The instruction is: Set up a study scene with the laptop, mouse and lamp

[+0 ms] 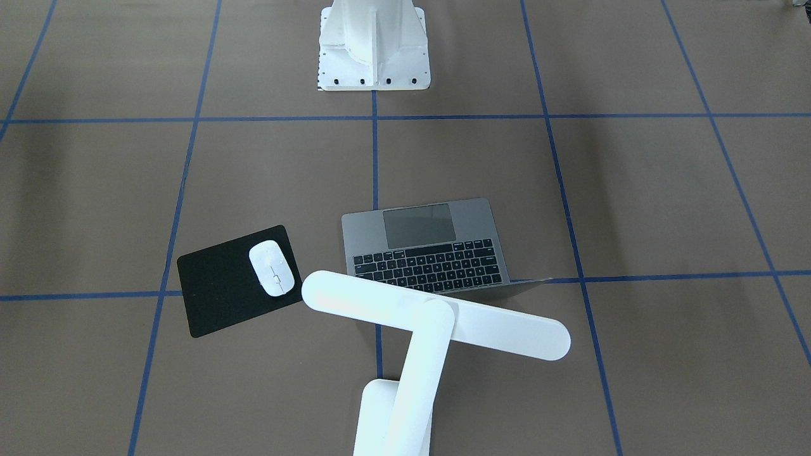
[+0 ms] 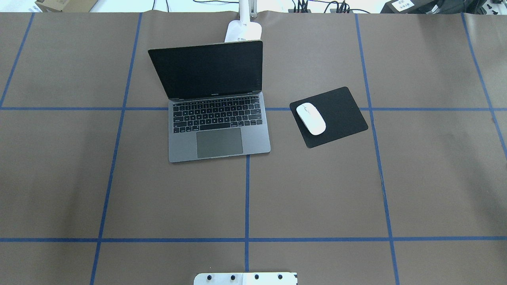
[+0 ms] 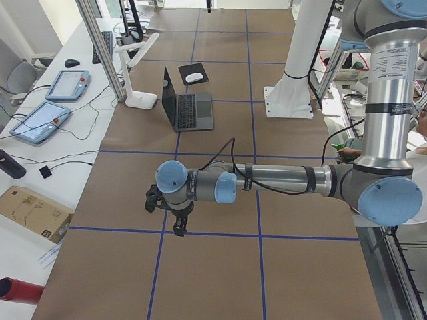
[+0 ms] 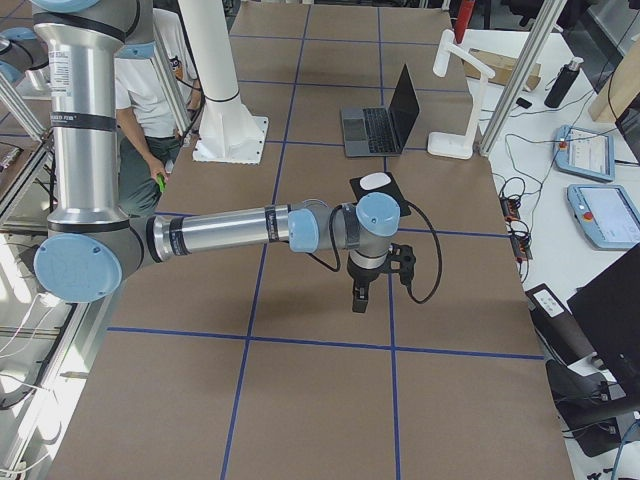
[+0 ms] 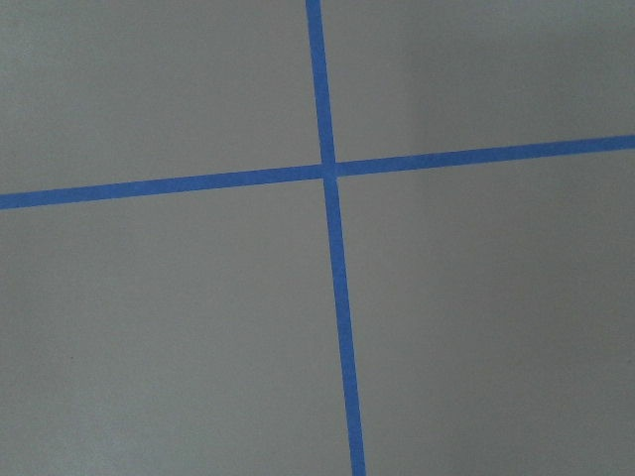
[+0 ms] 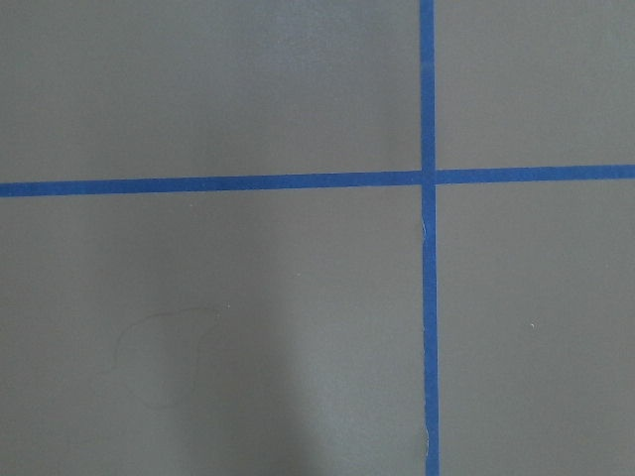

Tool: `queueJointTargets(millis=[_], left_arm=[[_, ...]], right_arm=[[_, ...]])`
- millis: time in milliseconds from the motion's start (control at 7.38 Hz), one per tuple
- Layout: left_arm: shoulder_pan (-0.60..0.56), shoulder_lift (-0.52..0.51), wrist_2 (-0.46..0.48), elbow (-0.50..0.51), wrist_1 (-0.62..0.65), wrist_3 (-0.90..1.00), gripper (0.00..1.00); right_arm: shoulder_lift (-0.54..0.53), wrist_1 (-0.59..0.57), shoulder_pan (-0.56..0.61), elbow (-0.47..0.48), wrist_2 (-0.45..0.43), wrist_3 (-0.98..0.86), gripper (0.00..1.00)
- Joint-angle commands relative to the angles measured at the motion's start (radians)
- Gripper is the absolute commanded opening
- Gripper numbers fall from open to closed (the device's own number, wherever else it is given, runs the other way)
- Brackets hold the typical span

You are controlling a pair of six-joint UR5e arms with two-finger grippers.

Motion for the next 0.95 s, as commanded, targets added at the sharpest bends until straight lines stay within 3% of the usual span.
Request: queueJointTargets(millis=[0,814], left_arm=[[0.0,0.001,0.001,-0.007,-0.001,0.0,1.0],[0.0,-0.001,0.011,-0.007,-0.001,0.0,1.0]], right_arm=[[0.004,0.0,-0.001,-0.014,-0.002,0.0,0.99],[0.011,0.0,-0.002,-0.016,-0.002,0.0,0.99]])
